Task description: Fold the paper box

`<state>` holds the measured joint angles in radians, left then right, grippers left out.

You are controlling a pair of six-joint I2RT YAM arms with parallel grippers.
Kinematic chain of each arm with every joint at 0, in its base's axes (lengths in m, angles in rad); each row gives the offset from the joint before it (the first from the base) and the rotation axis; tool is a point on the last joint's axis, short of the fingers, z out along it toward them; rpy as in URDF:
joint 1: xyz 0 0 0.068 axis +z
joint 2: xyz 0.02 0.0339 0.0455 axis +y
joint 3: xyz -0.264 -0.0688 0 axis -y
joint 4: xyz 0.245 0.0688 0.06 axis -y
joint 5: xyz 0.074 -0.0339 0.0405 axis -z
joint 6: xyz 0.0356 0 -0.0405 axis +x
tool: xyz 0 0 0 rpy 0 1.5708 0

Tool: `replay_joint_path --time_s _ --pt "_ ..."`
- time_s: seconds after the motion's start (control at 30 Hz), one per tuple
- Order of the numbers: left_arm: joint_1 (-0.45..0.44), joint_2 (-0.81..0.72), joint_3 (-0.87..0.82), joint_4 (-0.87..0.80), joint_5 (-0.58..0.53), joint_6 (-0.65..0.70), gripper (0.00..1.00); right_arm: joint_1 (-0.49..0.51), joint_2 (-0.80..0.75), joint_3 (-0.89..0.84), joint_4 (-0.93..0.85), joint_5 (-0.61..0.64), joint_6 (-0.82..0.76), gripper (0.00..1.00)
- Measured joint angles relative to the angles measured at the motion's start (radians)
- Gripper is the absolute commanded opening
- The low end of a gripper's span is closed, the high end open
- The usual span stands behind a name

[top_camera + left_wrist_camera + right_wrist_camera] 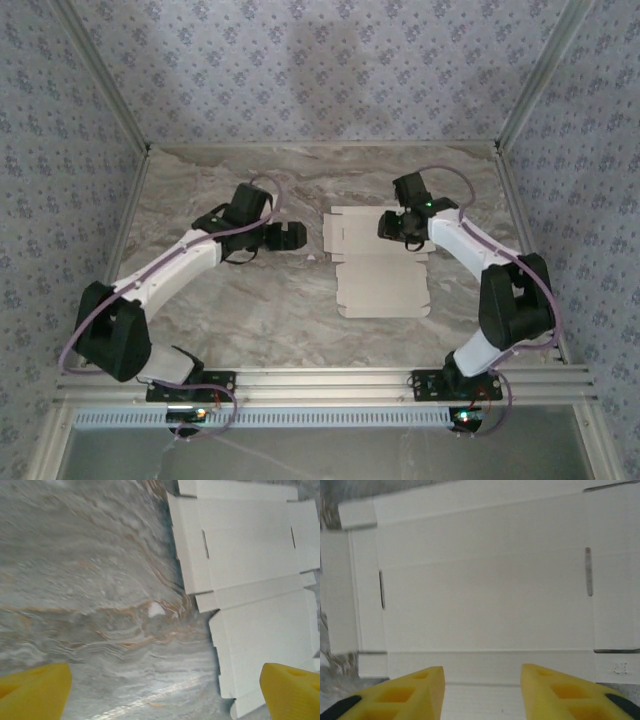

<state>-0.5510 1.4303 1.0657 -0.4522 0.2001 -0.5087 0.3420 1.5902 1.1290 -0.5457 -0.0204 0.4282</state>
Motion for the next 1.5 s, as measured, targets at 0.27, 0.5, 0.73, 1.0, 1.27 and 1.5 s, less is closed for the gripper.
replay_joint_path --time_s 0.27,0.5,0.73,1.0,1.27,1.5 --pt "-0.007 -0.011 -0.009 0.052 0.036 -0.017 0.96 0.029 0.101 -0.038 -0.005 -0.056 0.018 0.30" --pt "-0.005 -0.079 -0.037 0.053 0.035 -0.026 0.96 0.096 0.142 -0.083 0.012 -0.123 0.045 0.34" --pt "-0.005 -0.114 -0.100 0.070 0.027 -0.085 0.96 0.140 0.157 -0.117 0.085 -0.193 0.081 0.34" --pt "0.023 -0.132 -0.118 0.048 0.016 -0.114 0.95 0.259 0.211 -0.090 0.224 -0.317 0.143 0.42" --pt "0.089 -0.117 -0.118 0.068 0.102 -0.194 0.93 0.245 0.182 -0.097 0.400 -0.470 0.336 0.53" --pt "0.031 0.006 -0.121 0.136 0.181 -0.246 0.91 0.106 -0.035 -0.103 0.291 -0.427 0.257 0.38"
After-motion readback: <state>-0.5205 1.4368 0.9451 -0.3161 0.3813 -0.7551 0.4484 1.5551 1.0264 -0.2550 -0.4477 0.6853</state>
